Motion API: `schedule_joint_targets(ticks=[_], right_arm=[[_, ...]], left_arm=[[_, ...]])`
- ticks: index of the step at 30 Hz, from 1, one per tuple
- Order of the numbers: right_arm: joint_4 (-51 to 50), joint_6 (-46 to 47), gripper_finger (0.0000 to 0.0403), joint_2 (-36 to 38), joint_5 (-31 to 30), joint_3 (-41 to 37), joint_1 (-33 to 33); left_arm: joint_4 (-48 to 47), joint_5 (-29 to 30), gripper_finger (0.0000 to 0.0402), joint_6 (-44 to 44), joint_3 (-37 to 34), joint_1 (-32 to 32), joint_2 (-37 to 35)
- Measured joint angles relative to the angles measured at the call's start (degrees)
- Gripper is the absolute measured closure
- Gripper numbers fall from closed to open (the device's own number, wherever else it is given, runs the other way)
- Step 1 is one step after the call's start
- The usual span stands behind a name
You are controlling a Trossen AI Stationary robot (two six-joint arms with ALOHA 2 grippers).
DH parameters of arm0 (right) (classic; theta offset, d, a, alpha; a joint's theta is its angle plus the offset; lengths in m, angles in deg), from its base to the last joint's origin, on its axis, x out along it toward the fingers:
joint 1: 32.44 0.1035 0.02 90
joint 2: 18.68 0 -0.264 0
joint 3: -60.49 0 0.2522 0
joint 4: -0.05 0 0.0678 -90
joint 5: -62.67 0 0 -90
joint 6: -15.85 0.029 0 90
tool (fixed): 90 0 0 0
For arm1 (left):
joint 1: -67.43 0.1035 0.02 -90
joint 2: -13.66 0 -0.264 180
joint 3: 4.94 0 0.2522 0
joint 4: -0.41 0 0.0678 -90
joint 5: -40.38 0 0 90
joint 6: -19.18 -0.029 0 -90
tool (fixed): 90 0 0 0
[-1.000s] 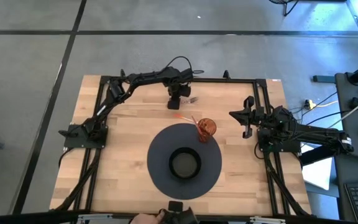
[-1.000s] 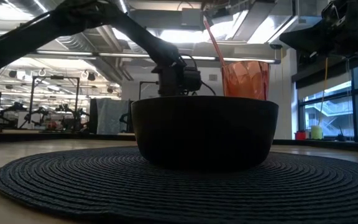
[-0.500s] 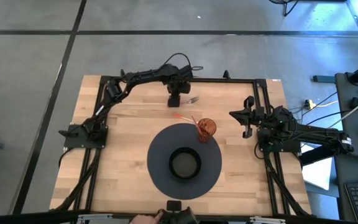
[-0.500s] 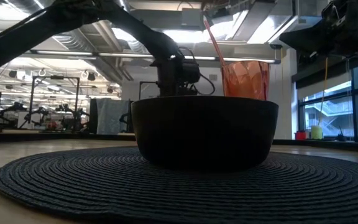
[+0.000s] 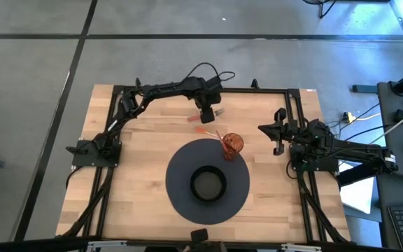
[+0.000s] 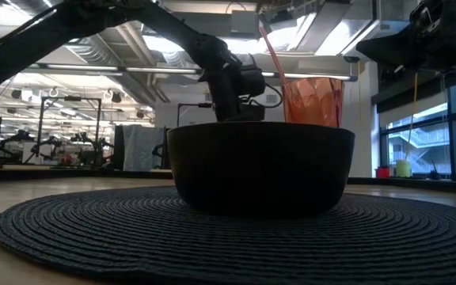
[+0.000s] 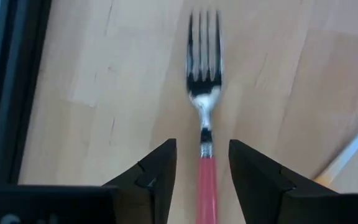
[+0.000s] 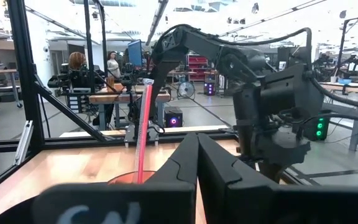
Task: Pick & Place Utensil
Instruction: Put the pink fork into the black bowl on the blue mat
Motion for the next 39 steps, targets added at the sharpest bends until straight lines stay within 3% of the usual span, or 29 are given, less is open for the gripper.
schedule_joint_targets(ticks=[27,39], right_arm=[[0.05,0.18,0.0398,-0.01,0.05,0.00,0.00],[0.59,0.22,0.0398,-0.02,-0.01,0.00,0.00]], left_arm=[[-3.23,0.26,0.0261,-5.65,-0.41,-0.23,3.39],[-3.32,-10.28,0.0261,-0.23,1.20,0.32,3.39]])
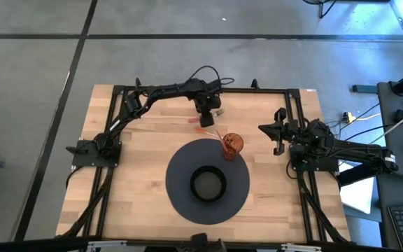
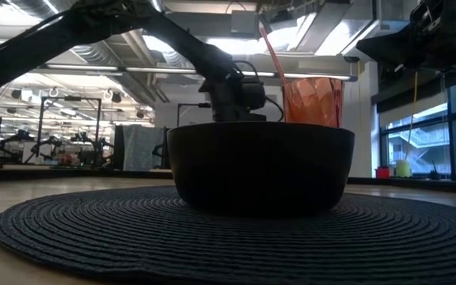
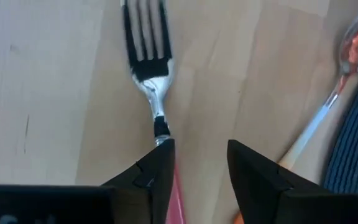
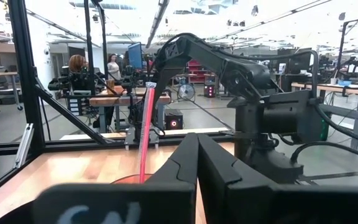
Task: Pick & Place Utensil
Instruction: Put the pink fork into the black bowl on the blue mat
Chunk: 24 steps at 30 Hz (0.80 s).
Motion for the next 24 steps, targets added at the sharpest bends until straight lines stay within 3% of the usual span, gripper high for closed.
schedule_joint_targets(ticks=[3,6,11,24], right_arm=[[0.00,-0.04,0.0398,0.00,0.00,0.00,0.00],[-0.01,-0.04,0.0398,0.02,0.00,0.00,0.00],[-0.04,-0.07,0.0398,0.02,0.02,0.00,0.00],[0.26,0.60,0.0398,0.02,0.15,0.00,-0.02]], left_arm=[[-1.52,0.44,0.0261,3.68,0.00,0.13,0.00],[-1.86,4.77,0.0261,7.68,-0.14,-0.30,-0.04],[-1.63,11.52,0.0261,2.59,-0.15,-2.06,0.21],[-10.44,9.88,0.0261,0.53,-1.16,0.70,0.34]])
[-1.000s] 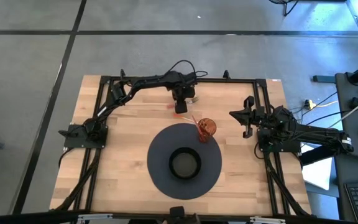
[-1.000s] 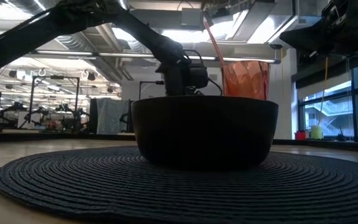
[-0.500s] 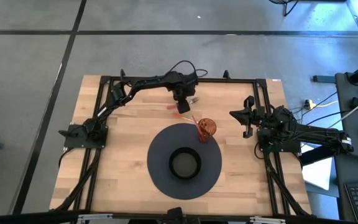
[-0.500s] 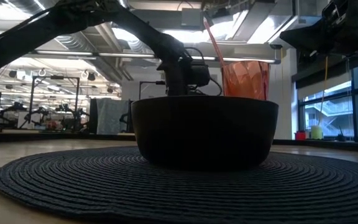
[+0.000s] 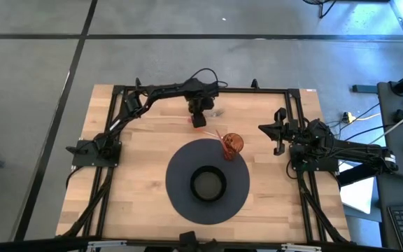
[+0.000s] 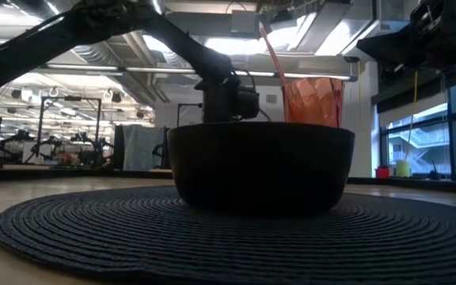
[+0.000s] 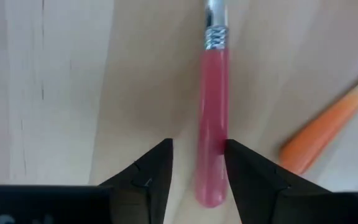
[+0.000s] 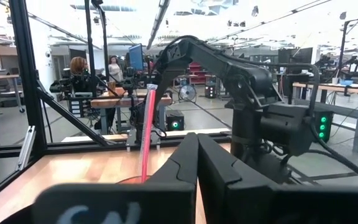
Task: Pick & Place Utensil
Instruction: Put the pink fork into the black bowl on the blue mat
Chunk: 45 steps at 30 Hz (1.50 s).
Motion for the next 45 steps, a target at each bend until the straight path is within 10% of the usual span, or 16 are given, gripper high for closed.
schedule_joint_targets(ticks=[25,45], right_arm=[[0.07,0.87,0.0398,0.03,0.00,0.00,0.02],[0.47,0.86,0.0398,0.05,0.95,0.00,0.01]], left_arm=[[-4.01,-7.35,0.0264,-3.32,-7.66,4.85,-0.87],[-3.62,5.41,0.0401,-6.29,-8.25,0.00,-3.06]])
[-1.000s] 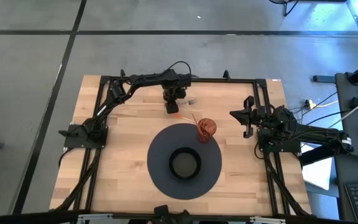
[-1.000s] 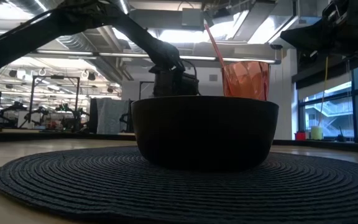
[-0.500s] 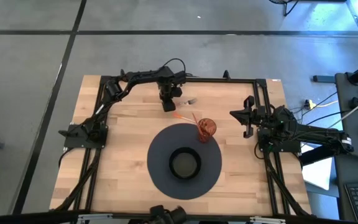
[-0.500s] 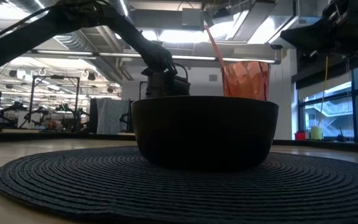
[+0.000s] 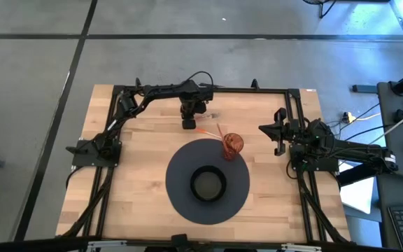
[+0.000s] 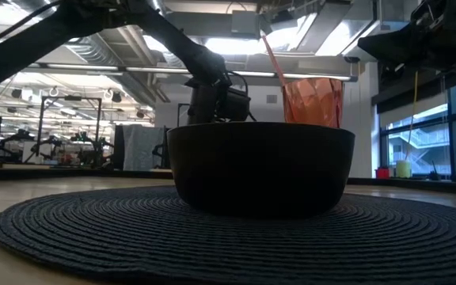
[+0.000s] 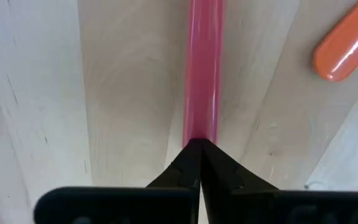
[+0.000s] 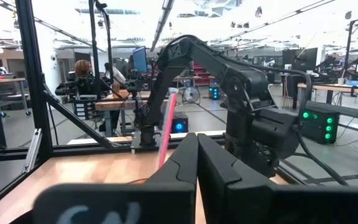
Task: Pick & Place Utensil
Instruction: Put the pink fork into the black bowl on the blue mat
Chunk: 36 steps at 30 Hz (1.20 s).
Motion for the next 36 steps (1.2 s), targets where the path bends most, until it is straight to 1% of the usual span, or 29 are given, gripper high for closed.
schedule_joint_targets(ticks=[5,9,15,19,24,29,33,36], right_arm=[[-0.01,0.01,0.0398,0.00,-0.01,0.00,-0.02],[-0.01,0.01,0.0398,0.00,-0.02,0.00,-0.01],[0.01,0.03,0.0398,0.00,0.02,0.00,-0.02],[0.01,0.19,0.0398,0.00,0.44,0.00,0.00],[0.28,0.16,0.0398,0.01,0.52,-0.01,0.00],[0.53,0.03,0.0398,0.11,0.48,0.00,-0.01],[1.36,0.20,0.0398,0.11,0.52,0.00,0.00],[1.76,0.27,0.0398,0.11,0.52,0.00,-0.02]], left_arm=[[-0.26,-0.64,0.0400,-0.02,-0.01,0.41,-0.72],[-2.38,-0.83,0.0401,-0.09,-0.82,0.39,-0.74],[-4.38,-0.54,0.0401,0.51,-5.88,1.27,-1.91],[-5.15,-0.58,0.0401,2.46,-9.43,2.25,-3.96],[-2.61,0.51,0.0401,2.31,-12.54,1.92,-9.00],[-1.06,1.17,0.0400,1.76,-12.34,0.71,-16.99],[5.40,0.99,0.0400,-0.81,-12.31,-0.31,-20.52],[11.51,1.09,0.0400,-4.23,-12.27,-1.44,-20.94]])
